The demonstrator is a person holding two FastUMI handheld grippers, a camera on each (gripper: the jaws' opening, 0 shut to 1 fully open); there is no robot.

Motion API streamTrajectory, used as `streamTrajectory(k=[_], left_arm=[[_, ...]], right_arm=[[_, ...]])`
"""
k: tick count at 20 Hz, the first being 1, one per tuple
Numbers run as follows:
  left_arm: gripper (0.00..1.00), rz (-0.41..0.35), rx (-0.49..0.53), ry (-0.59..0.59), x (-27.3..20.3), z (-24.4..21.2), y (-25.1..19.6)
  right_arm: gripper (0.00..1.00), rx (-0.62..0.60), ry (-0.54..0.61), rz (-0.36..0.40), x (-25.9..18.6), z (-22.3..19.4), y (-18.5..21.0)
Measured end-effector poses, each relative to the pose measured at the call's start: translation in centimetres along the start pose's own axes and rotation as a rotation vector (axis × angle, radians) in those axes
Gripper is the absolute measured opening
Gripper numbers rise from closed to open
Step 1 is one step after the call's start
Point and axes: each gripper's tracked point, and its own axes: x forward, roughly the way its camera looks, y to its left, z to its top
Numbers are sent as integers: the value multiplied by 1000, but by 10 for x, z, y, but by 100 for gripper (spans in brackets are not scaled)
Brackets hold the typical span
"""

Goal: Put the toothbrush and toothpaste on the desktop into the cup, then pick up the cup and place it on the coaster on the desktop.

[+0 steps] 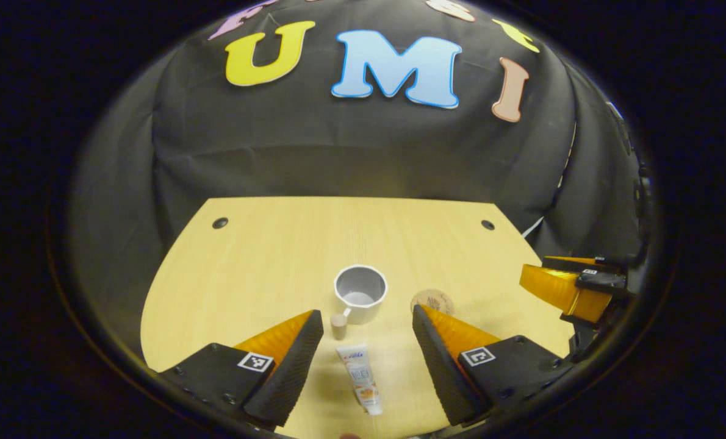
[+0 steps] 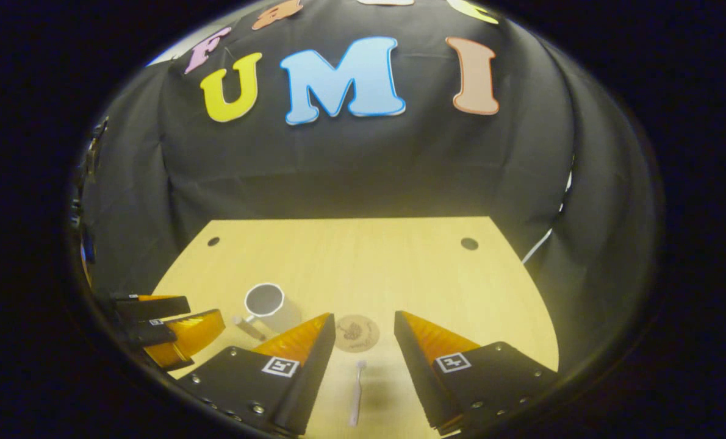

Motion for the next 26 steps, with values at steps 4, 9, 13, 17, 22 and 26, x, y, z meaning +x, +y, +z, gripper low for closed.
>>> streamTrajectory(k=[4,9,13,17,22,26], left_arm=[[100,2,-13,135,20,-46,1],[98,2,-47,302,40,-100,6],[100,15,-70,410,53,-138,9],[97,37,-102,496,62,-165,23],[97,74,-105,583,65,-187,33],[95,122,-104,630,65,-194,38]], right_arm=[[67,7,134,13,17,-44,6],[68,3,303,32,35,-96,8],[68,0,393,39,44,-126,11],[68,-3,512,53,49,-159,14],[68,-29,628,34,55,-192,12],[69,-34,684,14,60,-208,9]])
